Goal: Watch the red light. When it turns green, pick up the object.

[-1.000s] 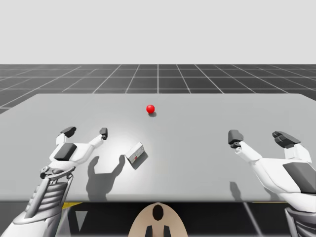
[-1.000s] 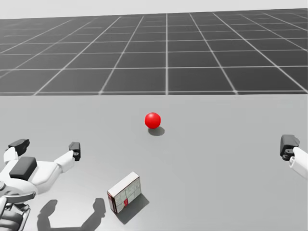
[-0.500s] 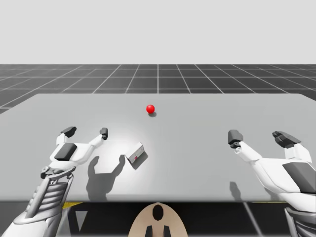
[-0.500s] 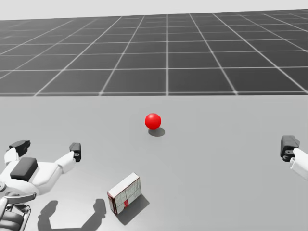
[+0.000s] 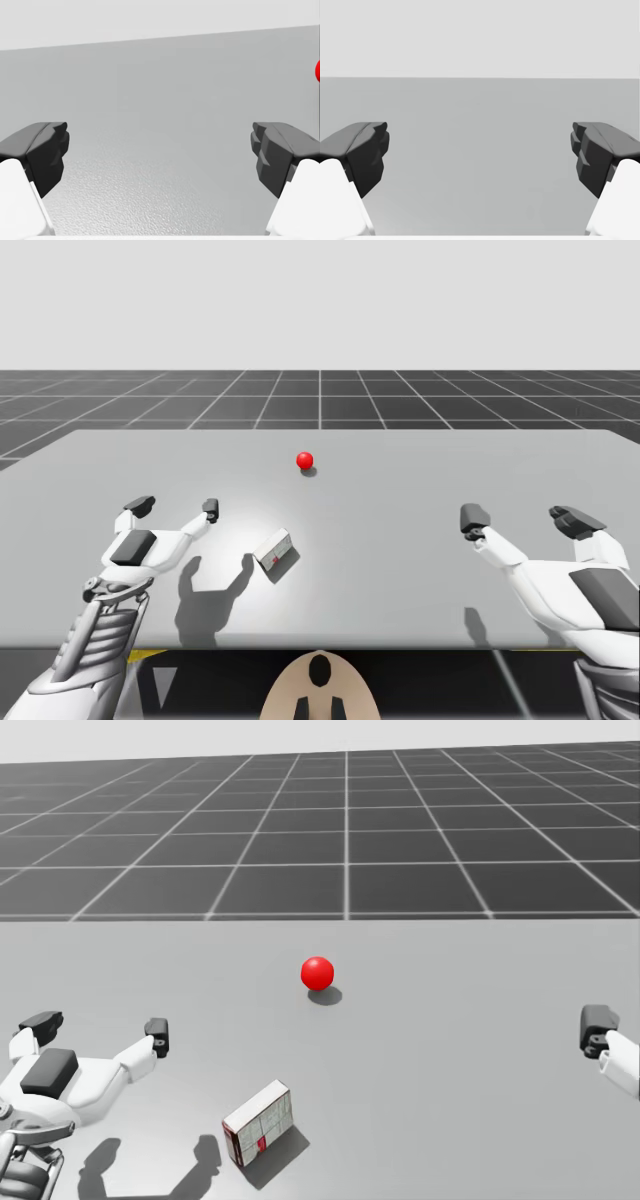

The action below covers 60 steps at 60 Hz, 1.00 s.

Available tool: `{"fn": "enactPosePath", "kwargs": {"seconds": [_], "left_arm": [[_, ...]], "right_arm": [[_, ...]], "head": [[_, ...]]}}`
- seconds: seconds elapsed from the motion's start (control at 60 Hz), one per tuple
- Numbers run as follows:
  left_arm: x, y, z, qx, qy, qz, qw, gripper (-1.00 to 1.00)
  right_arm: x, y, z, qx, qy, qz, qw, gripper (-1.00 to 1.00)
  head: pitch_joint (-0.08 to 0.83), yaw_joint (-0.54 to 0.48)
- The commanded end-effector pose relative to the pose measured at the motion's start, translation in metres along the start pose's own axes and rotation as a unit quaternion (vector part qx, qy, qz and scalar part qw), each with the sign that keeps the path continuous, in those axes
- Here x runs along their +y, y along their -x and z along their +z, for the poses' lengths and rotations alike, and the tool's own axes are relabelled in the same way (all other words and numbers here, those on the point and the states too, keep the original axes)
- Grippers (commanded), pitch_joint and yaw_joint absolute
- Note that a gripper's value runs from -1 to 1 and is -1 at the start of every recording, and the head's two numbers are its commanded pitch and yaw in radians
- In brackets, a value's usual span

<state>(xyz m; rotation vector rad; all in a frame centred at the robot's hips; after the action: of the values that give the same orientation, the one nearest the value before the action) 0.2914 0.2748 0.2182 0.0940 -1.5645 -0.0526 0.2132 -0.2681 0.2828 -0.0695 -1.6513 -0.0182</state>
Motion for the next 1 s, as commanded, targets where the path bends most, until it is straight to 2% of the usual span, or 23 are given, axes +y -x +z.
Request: {"fn": "enactPosePath", "kwargs": {"seconds": [0.017, 1.0], "left_arm": [[0.0, -0.0001, 0.0002, -0.002, 0.0, 0.0, 1.0, -1.0], [-0.0024, -0.0005, 0.0018, -0.007, 0.0, -0.005, 1.0, -1.0]], "right_arm": [[0.0011, 0.0015, 0.0, 0.003, -0.001, 0.0, 1.0, -1.0], [0.0009, 0.0026, -0.0002, 0.005, -0.001, 0.003, 1.0, -1.0]], "head": [[0.386, 0.06], [0.395, 0.06]]}}
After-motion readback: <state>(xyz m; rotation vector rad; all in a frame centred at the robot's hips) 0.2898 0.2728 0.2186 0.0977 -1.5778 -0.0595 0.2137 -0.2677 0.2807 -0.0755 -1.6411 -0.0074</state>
